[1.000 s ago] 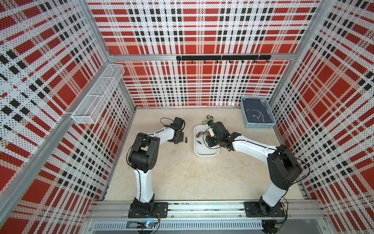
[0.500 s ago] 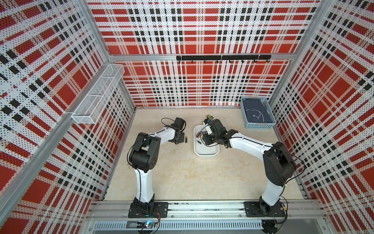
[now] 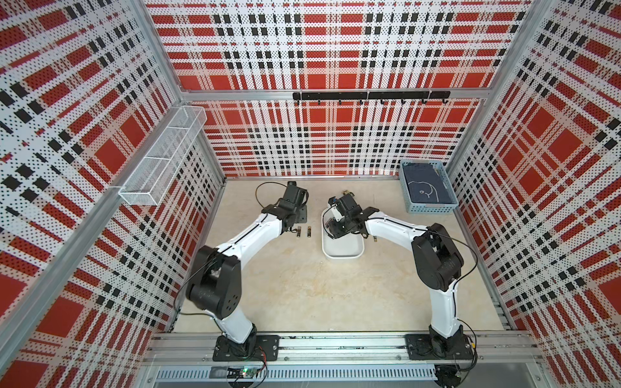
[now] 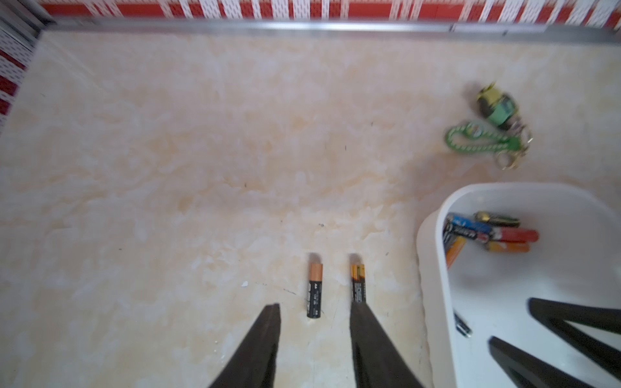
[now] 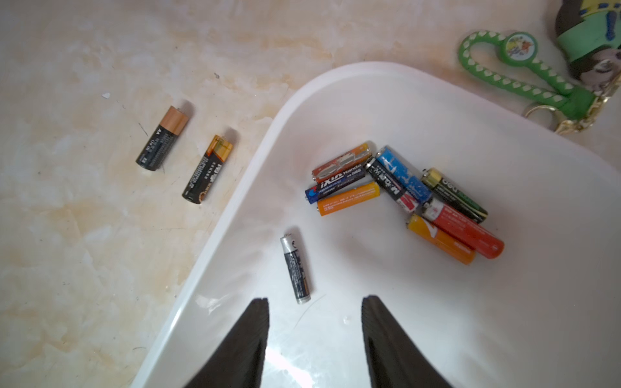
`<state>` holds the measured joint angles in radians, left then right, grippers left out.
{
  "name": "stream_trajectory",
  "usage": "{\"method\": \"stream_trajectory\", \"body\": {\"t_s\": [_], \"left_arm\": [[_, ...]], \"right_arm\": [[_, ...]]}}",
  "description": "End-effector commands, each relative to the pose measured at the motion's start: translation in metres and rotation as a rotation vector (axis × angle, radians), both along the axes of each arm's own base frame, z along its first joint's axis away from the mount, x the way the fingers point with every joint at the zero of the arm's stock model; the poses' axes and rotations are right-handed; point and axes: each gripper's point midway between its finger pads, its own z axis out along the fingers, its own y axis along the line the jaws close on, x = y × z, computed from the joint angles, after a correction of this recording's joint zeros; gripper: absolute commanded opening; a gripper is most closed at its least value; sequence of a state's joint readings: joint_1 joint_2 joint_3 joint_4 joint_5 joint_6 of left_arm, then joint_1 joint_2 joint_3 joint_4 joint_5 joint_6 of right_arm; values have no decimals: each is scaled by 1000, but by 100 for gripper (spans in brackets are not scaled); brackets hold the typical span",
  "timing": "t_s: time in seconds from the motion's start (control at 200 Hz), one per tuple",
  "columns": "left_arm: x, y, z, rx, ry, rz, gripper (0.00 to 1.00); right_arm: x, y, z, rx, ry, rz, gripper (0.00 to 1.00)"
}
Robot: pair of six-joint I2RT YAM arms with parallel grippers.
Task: Take the batteries out of the storage box
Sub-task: Pick up the battery from the storage box.
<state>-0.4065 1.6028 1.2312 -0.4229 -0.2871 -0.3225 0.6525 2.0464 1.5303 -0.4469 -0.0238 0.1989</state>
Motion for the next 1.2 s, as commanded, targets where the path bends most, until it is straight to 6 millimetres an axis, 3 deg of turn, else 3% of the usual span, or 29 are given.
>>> {"method": "stream_trajectory", "body": {"t_s": [0.0,0.236,0.501,0.722,1.047,1.193], "left_arm": [[-10,20,10,-49,-106,109,40],[-37,22,3,-114,-160,113,40],[-58,-1,-9,-109,-171,68,40],[-59,-9,-28,-139,-133,57,40],[-52,-16,-27,-142,-136,56,40],[-50,-17,-26,-137,-139,59,40]], "right_arm": [[-4,6,-13,-33,27,39,52],[0,12,-32,-96,36,55,51],[3,11,-52,-151,40,47,47],[6,8,-62,-182,36,37,41],[8,2,-67,-208,26,22,21],[9,5,-60,-189,17,22,11]]}}
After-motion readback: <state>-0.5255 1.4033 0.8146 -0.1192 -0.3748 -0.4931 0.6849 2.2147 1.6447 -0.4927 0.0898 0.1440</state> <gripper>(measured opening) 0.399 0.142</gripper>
